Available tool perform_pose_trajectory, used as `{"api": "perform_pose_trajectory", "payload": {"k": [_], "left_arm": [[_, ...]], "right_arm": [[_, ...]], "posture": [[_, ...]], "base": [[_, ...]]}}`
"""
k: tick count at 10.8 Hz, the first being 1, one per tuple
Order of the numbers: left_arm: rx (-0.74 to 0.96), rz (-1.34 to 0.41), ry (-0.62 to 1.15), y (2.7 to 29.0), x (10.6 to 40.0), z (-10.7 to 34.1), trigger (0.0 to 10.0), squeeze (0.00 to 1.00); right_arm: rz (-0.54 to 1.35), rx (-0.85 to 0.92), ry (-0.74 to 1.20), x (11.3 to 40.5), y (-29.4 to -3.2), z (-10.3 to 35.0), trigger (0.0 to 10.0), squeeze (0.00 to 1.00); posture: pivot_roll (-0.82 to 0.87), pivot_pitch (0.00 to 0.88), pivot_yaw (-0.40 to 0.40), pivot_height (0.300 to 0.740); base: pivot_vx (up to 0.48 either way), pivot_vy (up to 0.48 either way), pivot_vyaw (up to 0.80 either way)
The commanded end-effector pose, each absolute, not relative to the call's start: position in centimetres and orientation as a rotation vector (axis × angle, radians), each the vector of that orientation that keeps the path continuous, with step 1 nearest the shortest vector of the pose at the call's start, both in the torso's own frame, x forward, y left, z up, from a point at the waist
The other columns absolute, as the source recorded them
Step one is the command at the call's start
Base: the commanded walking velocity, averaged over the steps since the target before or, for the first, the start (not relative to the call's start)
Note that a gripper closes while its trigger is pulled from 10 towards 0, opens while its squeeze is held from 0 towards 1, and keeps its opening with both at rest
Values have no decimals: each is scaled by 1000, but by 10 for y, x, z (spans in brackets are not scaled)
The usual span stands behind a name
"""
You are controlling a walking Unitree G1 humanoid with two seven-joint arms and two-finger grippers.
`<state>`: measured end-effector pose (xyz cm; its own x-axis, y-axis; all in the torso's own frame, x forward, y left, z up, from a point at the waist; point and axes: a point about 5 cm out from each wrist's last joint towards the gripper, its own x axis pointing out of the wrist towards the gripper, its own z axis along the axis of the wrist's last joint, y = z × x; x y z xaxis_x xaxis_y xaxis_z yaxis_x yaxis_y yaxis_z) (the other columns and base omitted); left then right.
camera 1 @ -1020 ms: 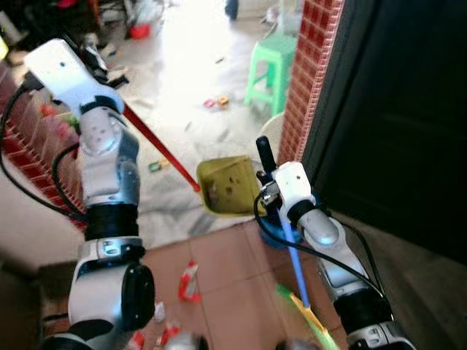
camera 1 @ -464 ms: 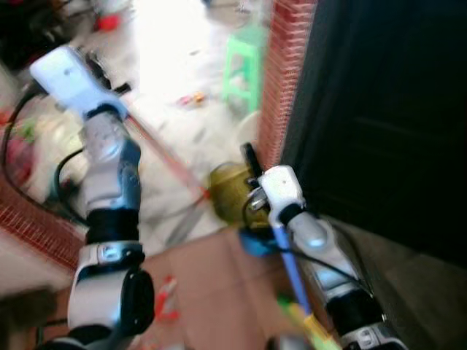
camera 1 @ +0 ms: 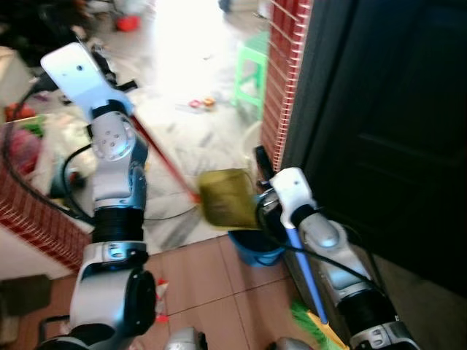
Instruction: Sweep floor
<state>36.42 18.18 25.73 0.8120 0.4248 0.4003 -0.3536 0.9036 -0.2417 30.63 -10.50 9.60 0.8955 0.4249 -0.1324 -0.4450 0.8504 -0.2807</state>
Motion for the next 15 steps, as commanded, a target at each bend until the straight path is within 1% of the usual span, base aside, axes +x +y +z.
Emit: {"api": "perform_pose_trajectory", "payload": {"k": [1, 6, 7, 9, 10, 12, 13, 14, 15], "left_arm": [[-131, 420, -586, 182, 359, 279, 10000, 0], [-126, 383, -583, 165, 358, 271, 10000, 0], [-133, 356, -584, 158, 358, 270, 10000, 0], [-136, 288, -568, 138, 355, 261, 10000, 0], [-130, 237, -544, 118, 350, 249, 10000, 0], [-79, 139, -557, 90, 343, 239, 10000, 0], [-46, 74, -572, 78, 342, 239, 10000, 0], [49, -160, -619, 48, 337, 242, 10000, 0], [131, -413, -660, 21, 325, 247, 10000, 0]], "right_arm": [[472, -306, 37, 306, -100, 103, 10000, 0], [468, -314, 38, 306, -101, 103, 10000, 0], [470, -316, 39, 306, -100, 102, 10000, 0], [467, -316, 36, 306, -100, 102, 10000, 0], [457, -306, 8, 306, -99, 106, 10000, 0], [454, -302, -6, 307, -98, 109, 10000, 0], [452, -301, -10, 308, -98, 109, 10000, 0], [445, -299, -16, 309, -98, 110, 10000, 0], [433, -285, -24, 309, -98, 111, 10000, 0]], "posture": [[-99, 13, 76, 740], [-102, 22, 74, 740], [-103, 21, 74, 740], [-102, 23, 77, 740], [-96, 25, 79, 740], [-99, 26, 81, 740], [-97, 24, 83, 740], [-94, 23, 87, 740], [-97, 24, 92, 740]], "base": [[0, 0, 0], [0, 0, 0], [0, 0, 0], [0, 0, 0], [0, 0, 0], [0, 0, 0], [0, 0, 0], [0, 0, 0], [0, 0, 0]]}}
